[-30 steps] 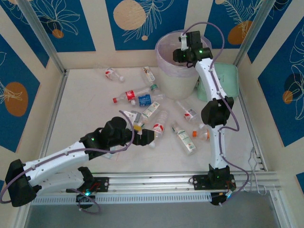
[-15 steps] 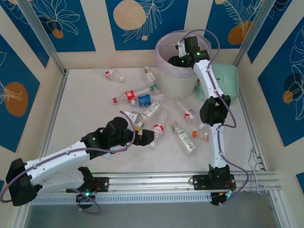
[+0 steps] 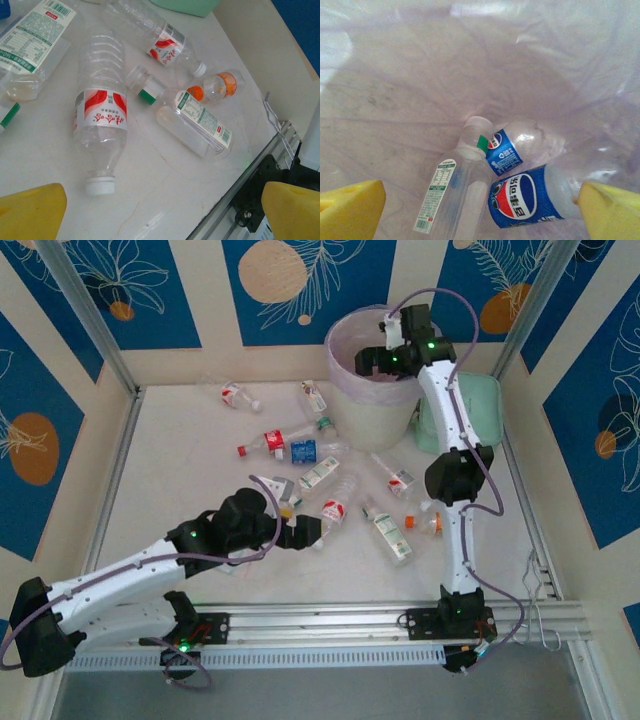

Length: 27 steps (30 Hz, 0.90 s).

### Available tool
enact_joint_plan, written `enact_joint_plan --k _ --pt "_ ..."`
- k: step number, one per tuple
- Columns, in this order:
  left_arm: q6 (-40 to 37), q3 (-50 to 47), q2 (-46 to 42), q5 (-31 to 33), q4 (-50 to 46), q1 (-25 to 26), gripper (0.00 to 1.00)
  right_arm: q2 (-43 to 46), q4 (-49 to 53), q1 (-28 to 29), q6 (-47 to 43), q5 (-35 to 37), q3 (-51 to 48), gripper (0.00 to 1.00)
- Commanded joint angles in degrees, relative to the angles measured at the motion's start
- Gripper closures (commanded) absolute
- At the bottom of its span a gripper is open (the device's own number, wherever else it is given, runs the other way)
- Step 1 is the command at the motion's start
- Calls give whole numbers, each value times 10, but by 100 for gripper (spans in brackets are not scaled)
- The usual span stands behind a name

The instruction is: Put the plastic bottles in the bin

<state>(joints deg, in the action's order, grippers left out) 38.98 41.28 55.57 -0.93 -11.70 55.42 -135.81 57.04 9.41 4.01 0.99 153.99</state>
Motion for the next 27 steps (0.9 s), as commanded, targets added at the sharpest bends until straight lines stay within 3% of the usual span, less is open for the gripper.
enact_joint_plan --k 1,7,11,16,20,24,27 --pt "-2 6 -12 16 -43 5 1 91 0 -13 -4 -13 14 1" --pt "-15 50 39 39 -96 18 1 197 1 -34 11 12 -6 1" --pt "-6 112 126 61 -119 45 1 312 23 -35 29 28 -123 1" --pt "180 176 235 102 -61 85 1 486 5 -36 86 70 -392 1" --pt "289 209 338 78 38 114 0 602 -29 -43 118 74 -575 1" --pt "352 237 444 30 137 131 1 670 -24 -58 124 48 -660 1" --pt "369 277 502 6 143 140 1 707 -10 -64 127 55 -686 1"
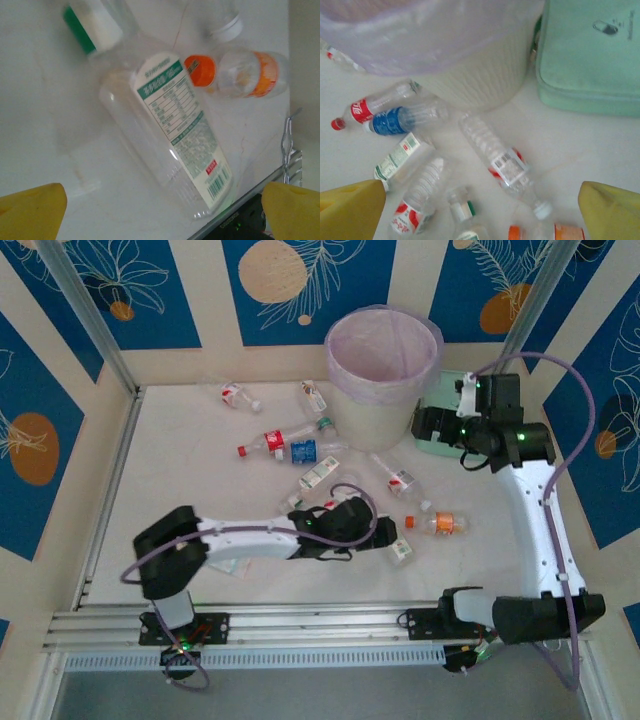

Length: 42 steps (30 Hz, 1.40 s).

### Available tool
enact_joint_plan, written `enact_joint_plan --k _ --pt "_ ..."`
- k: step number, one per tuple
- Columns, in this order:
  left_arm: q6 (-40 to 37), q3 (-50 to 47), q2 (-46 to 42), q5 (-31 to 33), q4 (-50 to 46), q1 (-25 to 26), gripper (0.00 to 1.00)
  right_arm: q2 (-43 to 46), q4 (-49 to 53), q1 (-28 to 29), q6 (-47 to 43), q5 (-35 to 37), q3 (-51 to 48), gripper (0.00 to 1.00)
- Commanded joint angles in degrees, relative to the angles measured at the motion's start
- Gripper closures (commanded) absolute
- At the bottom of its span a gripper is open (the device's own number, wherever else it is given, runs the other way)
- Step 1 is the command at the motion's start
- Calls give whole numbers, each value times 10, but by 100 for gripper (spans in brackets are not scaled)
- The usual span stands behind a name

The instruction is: Put the plastic bottles in the bin

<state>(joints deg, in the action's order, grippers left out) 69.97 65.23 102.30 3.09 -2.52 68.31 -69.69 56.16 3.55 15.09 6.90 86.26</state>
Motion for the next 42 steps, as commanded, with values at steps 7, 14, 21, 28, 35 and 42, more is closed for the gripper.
enact_joint_plan --k 7,14,21,28,35,42 --pt "115 85 119 -48 27 19 1 112 -6 -21 16 -4 -67 0" --pt "109 117 171 -48 25 16 2 121 -7 -26 11 -32 -89 1" --pt "105 97 159 -50 27 18 23 138 -7 -27 12 -49 -106 2" --pt "64 81 112 -49 2 20 37 151 1 -27 22 -90 -106 1" --pt "-47 56 7 -45 -18 13 45 165 -17 -29 52 -225 -96 9" --pt "-188 -30 -117 -116 19 -42 64 162 -68 -28 94 -351 -122 17"
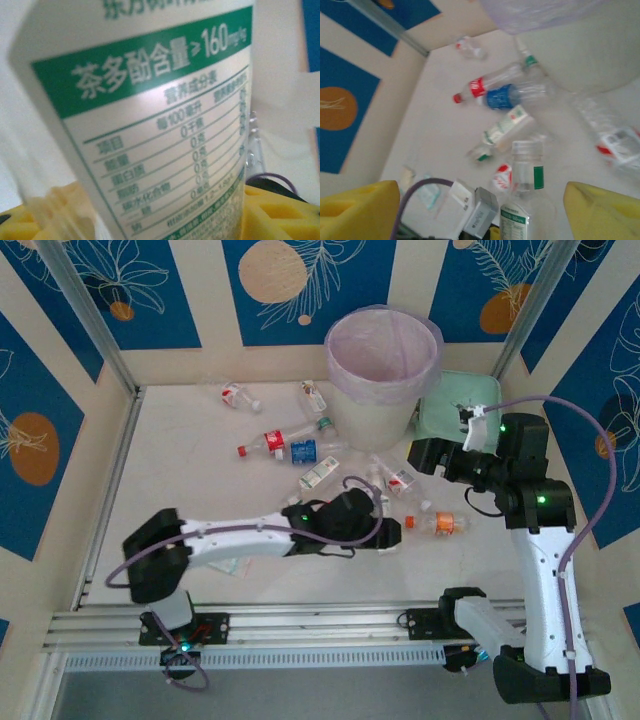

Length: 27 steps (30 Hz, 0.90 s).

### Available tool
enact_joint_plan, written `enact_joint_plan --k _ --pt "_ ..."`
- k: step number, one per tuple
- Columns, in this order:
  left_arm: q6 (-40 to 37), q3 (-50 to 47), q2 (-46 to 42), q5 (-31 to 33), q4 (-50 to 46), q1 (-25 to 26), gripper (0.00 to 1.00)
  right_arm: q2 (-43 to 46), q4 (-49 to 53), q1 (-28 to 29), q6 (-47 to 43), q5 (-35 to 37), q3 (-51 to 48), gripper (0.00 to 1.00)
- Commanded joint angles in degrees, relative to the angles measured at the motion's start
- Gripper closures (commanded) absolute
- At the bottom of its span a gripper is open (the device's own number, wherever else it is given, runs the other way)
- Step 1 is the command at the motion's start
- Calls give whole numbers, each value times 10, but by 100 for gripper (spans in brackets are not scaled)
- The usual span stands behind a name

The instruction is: Put the plastic bottles in the bin

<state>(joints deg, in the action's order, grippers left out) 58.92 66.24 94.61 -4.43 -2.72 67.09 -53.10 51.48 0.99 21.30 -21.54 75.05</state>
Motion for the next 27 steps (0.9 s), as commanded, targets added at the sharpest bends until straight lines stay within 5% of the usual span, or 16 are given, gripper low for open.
enact_joint_plan --k 1,7,12,21,27 --pt "-87 -64 -62 -53 41 -42 65 -10 -23 0 39 -62 -15 19" --pt "-225 -104 -127 -116 29 -79 81 -37 -101 55 86 -62 -78 31" --pt "-298 -118 -154 -117 21 -79 92 -103 -133 95 101 -57 -98 31" --pt "-329 -110 -137 -158 52 -79 93 -163 -207 101 113 -108 -121 39" --pt "-327 -84 -99 -193 53 -92 93 -162 -252 98 130 -161 -134 32"
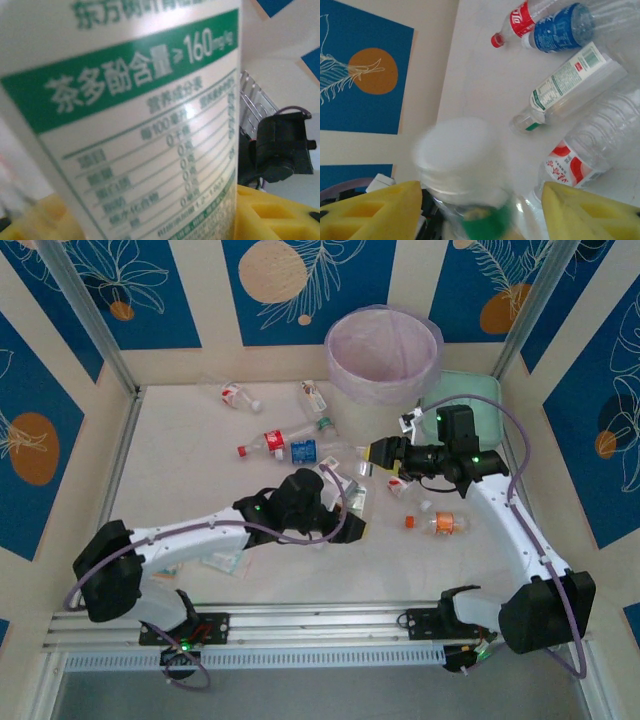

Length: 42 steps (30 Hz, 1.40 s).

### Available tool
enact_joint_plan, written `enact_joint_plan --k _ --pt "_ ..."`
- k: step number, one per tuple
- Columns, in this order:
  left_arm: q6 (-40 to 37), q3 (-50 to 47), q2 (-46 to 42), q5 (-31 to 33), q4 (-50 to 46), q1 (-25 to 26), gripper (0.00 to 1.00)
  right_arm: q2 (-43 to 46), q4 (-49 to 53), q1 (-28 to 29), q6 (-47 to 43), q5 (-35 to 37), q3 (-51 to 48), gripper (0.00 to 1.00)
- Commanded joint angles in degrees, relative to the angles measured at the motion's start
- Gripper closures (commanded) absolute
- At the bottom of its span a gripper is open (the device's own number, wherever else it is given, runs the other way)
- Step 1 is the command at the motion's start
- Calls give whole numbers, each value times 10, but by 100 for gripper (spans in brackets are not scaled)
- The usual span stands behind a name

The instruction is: Put the plastic bottles in the bin

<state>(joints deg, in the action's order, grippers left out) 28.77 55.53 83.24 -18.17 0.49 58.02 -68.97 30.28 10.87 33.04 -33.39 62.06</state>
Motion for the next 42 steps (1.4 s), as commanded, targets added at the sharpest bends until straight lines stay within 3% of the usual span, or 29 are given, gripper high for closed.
enact_joint_plan --k 1,4,8,13,17,20,25,28,29,32,38,42 --pt "-20 24 18 -60 26 -5 93 -3 -36 -1 11 -42 -1 31" --pt "-8 23 20 -69 41 -14 93 -3 -21 -3 1 -27 3 31" --pt "-2 12 16 -78 62 -24 93 -7 1 -3 -16 0 4 41" --pt "2 9 20 -94 72 -30 93 -22 2 9 -23 6 -2 41" --pt "11 8 17 -92 76 -37 91 -28 11 18 -27 16 9 56" --pt "14 -5 5 -77 78 -40 85 -16 26 17 -34 71 23 67" --pt "25 -39 -25 -44 92 -45 59 1 38 15 -49 107 63 79" --pt "34 -51 -48 -6 84 -49 8 7 78 17 -65 138 127 88" --pt "33 -52 -56 2 77 -50 1 12 84 17 -70 144 148 89" --pt "24 -65 -87 24 59 -54 1 19 97 16 -96 177 225 100" --pt "25 -97 -138 64 10 -69 1 -15 13 5 -124 266 356 100" --pt "35 -103 -167 103 -41 -72 6 -58 -64 4 -113 306 426 100"
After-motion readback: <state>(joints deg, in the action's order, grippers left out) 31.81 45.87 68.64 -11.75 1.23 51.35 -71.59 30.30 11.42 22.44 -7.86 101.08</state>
